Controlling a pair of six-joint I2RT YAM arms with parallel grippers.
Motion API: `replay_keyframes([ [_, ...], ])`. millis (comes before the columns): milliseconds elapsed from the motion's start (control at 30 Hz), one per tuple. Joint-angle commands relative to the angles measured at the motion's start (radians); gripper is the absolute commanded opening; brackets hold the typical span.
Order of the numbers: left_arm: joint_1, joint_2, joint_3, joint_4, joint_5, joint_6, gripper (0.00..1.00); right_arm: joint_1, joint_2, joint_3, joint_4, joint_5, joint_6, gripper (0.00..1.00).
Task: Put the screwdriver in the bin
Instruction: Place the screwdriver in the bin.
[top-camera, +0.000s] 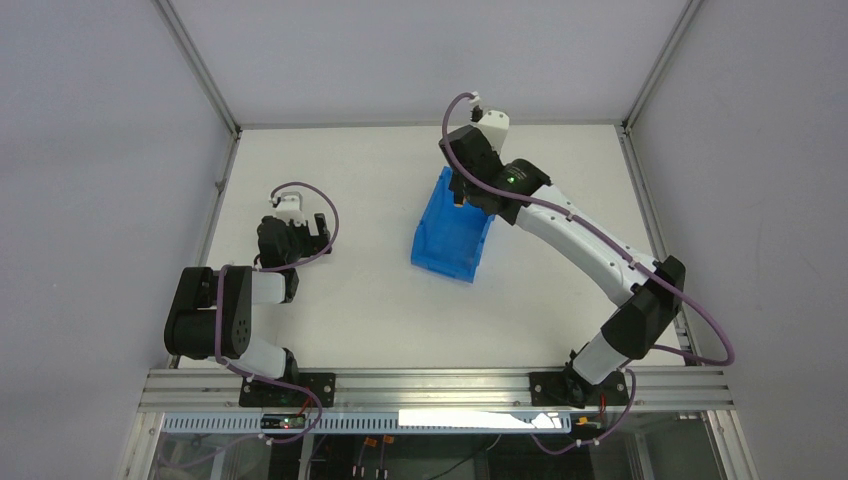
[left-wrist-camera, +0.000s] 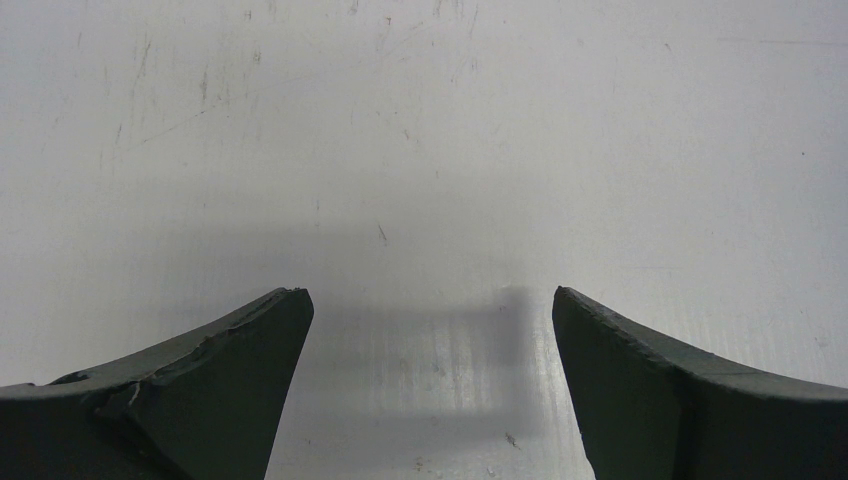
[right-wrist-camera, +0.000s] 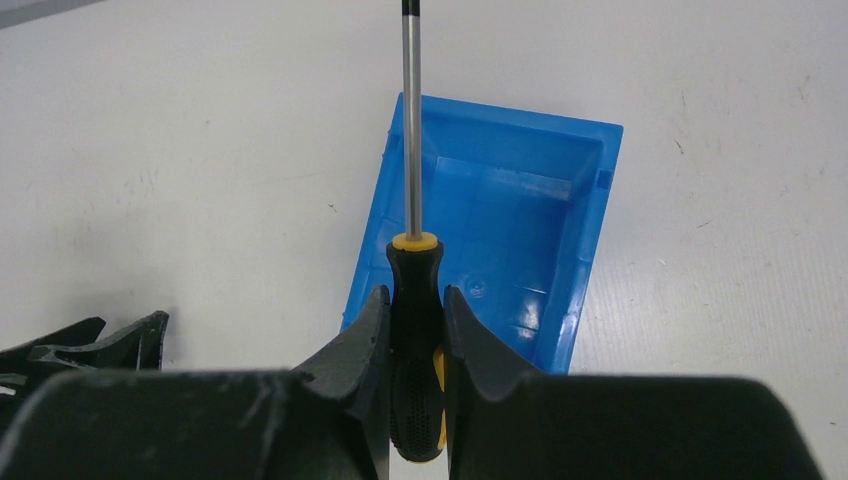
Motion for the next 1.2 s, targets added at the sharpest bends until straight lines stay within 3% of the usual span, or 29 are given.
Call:
replay_keyframes([
  [0,0.013,-0.012,-0.005,0.054,0.013,-0.016,1.00,0.010,-0.007,-0.038,0.079,0.058,0.074,0.00],
  [367,0.014,-0.013,-0.004,0.054,0.013,-0.016,1.00,0.018,0.041,-0.222,0.162,0.039,0.144,0.00],
  [900,0.013,-0.012,-0.005,0.054,0.013,-0.016,1.00,0.018,0.242,-0.295,0.272,0.048,0.173,0.00],
  [1167,0.014,-0.012,-0.005,0.055,0.013,-0.016,1.00,0.018,0.312,-0.333,0.330,0.033,0.188,0.13],
])
